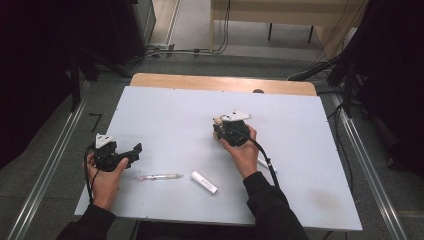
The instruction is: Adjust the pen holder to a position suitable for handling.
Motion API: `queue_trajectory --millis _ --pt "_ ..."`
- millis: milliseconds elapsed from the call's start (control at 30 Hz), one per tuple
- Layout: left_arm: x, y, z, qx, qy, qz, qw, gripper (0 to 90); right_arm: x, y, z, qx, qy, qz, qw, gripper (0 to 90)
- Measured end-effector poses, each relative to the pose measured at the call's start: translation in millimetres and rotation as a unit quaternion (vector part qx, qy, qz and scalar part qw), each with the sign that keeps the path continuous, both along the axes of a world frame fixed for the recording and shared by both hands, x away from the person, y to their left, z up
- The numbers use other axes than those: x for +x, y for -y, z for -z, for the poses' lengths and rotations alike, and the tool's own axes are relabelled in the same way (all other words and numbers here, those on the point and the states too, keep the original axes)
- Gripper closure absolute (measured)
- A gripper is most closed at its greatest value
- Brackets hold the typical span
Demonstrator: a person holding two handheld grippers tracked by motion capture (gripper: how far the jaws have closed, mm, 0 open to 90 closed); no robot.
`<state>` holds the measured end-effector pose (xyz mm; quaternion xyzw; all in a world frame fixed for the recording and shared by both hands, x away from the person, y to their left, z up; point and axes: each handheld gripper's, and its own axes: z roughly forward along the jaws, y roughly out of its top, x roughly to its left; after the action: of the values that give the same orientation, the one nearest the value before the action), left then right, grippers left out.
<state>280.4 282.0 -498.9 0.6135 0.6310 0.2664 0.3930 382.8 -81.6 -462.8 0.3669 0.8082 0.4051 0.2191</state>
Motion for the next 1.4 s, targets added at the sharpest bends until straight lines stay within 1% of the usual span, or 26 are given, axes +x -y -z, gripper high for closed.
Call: queue_trajectory --millis 167,233,267,367,500,600,667,767,833,900,967,1000,1033,1067,1100,1200,1267,1300,1333,1367,1400 --pt "-0.2 0.0 -0.4 -0.002 0.001 0.001 1.0000 6.0 -1.2 -15.6 0.0 -0.005 0.000 -0.012 0.9999 64.0" --pt "-0.2 0.0 -0.4 -0.002 0.001 0.001 1.0000 6.0 -1.5 -18.0 -0.1 -0.006 0.000 -0.014 0.9999 64.1" --pt "-0.1 -0.1 -0.3 -0.002 0.001 0.002 1.0000 6.0 -3.0 -23.2 -0.4 -0.006 -0.004 -0.019 0.9998 64.0" --pt "0.1 0.0 0.0 -0.001 0.000 0.002 1.0000 6.0 -5.4 -30.3 0.0 -0.011 -0.002 -0.029 0.9995 64.0" --pt "0.0 0.5 -0.4 -0.001 0.001 0.003 1.0000 6.0 -6.7 -35.7 0.4 -0.013 0.001 -0.038 0.9992 64.0" --pt "-0.1 0.5 -0.3 -0.001 0.001 0.003 1.0000 6.0 -6.6 -36.1 0.6 -0.014 0.001 -0.038 0.9992 63.8" --pt "0.1 0.2 0.1 0.000 -0.001 0.004 1.0000 6.0 -6.0 -34.8 0.4 -0.013 0.000 -0.037 0.9992 59.5" --pt "-0.1 0.5 0.2 0.000 -0.002 0.004 1.0000 6.0 -6.1 -33.6 -0.3 -0.012 -0.001 -0.037 0.9992 57.3" --pt "-0.4 0.7 -0.1 0.000 -0.001 0.005 1.0000 6.0 -7.4 -31.0 -2.6 -0.010 0.000 -0.037 0.9993 54.0" --pt "-0.6 0.6 -0.3 -0.001 0.000 0.007 1.0000 6.0 -9.4 -28.7 -4.9 -0.007 0.003 -0.038 0.9992 52.2" --pt "-0.9 0.7 -0.4 -0.001 0.000 0.007 1.0000 6.0 -11.3 -25.8 -7.1 -0.003 0.008 -0.042 0.9991 47.3" --pt "-0.8 0.7 -0.2 -0.001 -0.001 0.008 1.0000 6.0 -12.4 -23.8 -8.6 -0.002 0.011 -0.039 0.9992 46.0" --pt "-0.7 0.9 -0.1 0.000 -0.001 0.009 1.0000 6.0 -13.3 -21.6 -10.0 0.004 0.012 -0.039 0.9992 45.0" --pt "-0.6 1.2 0.0 0.000 -0.002 0.010 0.9999 6.0 -14.2 -19.3 -11.3 0.016 0.008 -0.041 0.9990 43.6" --pt "-0.6 1.2 0.0 0.000 -0.002 0.010 0.9999 6.0 -15.0 -17.0 -12.9 0.025 0.005 -0.042 0.9988 40.7" --pt "-0.5 1.9 0.1 -0.001 -0.001 0.012 0.9999 6.0 -18.0 -9.7 -18.3 0.038 0.006 -0.040 0.9984 34.4" --pt "-0.5 1.9 0.1 -0.001 0.000 0.012 0.9999 6.0 -20.0 -4.8 -21.6 0.044 0.009 -0.044 0.9980 30.7" --pt "-0.5 1.9 0.1 -0.001 0.000 0.012 0.9999 6.0 -20.0 -4.8 -21.6 0.044 0.009 -0.044 0.9980 30.7" --pt "-0.4 1.9 0.3 -0.002 -0.002 0.012 0.9999 6.0 -21.3 -2.7 -23.0 0.043 0.012 -0.041 0.9981 29.8" --pt "-0.2 1.8 0.5 -0.001 -0.004 0.015 0.9999 6.0 -23.2 2.4 -24.9 0.046 0.010 -0.040 0.9981 26.8" --pt "0.0 1.9 0.9 -0.001 -0.005 0.016 0.9999 6.0 -23.7 4.2 -25.2 0.048 0.011 -0.039 0.9980 26.2"
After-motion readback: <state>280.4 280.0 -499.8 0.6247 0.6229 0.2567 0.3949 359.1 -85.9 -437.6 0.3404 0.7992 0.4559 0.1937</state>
